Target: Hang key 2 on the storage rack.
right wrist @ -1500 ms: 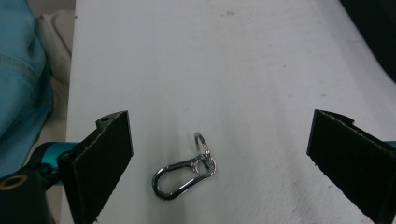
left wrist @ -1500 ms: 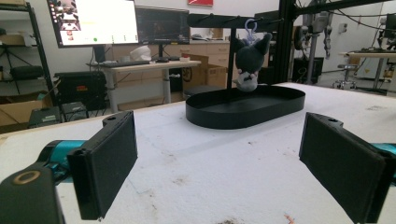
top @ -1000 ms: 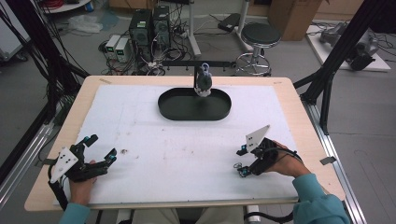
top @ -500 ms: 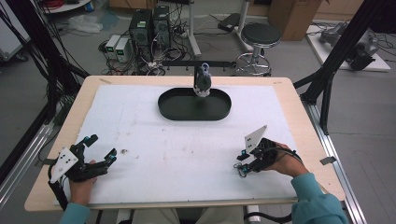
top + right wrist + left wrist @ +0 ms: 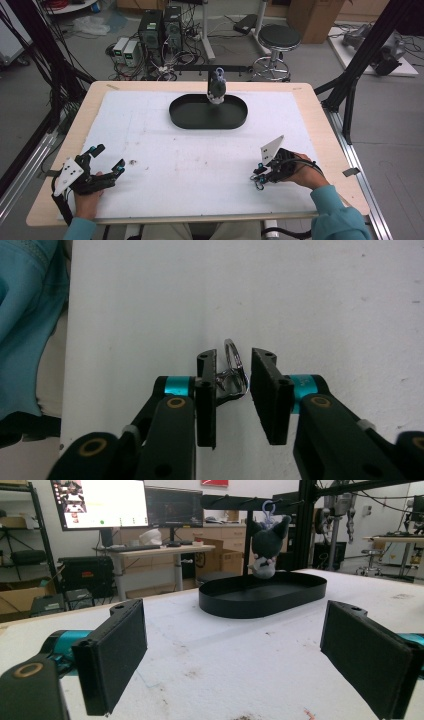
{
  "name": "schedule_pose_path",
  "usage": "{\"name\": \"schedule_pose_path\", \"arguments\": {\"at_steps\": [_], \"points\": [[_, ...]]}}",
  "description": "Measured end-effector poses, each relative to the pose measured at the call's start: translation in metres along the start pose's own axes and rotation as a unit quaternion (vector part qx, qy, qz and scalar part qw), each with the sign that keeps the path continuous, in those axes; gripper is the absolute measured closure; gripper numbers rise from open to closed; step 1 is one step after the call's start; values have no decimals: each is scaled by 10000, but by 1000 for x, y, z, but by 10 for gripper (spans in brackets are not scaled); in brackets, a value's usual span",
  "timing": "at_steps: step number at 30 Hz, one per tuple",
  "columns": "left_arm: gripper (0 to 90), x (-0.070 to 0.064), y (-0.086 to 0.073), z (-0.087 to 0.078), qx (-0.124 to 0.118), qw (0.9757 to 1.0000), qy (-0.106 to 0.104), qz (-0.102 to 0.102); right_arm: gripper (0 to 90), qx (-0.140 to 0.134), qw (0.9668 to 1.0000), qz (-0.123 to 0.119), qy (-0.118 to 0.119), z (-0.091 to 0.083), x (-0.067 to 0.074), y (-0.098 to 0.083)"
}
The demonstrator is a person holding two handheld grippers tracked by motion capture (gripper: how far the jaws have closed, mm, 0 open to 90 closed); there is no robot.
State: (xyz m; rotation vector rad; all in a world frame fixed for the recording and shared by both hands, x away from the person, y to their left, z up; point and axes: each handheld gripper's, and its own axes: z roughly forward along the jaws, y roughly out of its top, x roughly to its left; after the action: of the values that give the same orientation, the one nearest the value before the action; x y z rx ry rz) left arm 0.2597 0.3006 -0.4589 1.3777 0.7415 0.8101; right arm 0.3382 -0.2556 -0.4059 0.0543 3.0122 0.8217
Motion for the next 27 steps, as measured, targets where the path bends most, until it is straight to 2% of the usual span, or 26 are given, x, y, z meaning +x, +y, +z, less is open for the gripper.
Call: {"name": "schedule_pose_path", "arguments": {"at_steps": [8,11,15,22,27], "points": [[118,0,0,0,12,10000,-4,14,767,56,10000,-12,-22,2,0,0],[118,0,0,0,1,10000,0,2,793,81,10000,-33,-25,3,0,1],[118,0,0,0,11,10000,-3,14,871,101,9999,-65,-38,3,1,1],[118,0,0,0,8,10000,1,18,878,106,9999,-70,-83,3,2,2],[118,0,0,0,11,10000,2,19,882,85,9997,165,-146,2,1,2]]}}
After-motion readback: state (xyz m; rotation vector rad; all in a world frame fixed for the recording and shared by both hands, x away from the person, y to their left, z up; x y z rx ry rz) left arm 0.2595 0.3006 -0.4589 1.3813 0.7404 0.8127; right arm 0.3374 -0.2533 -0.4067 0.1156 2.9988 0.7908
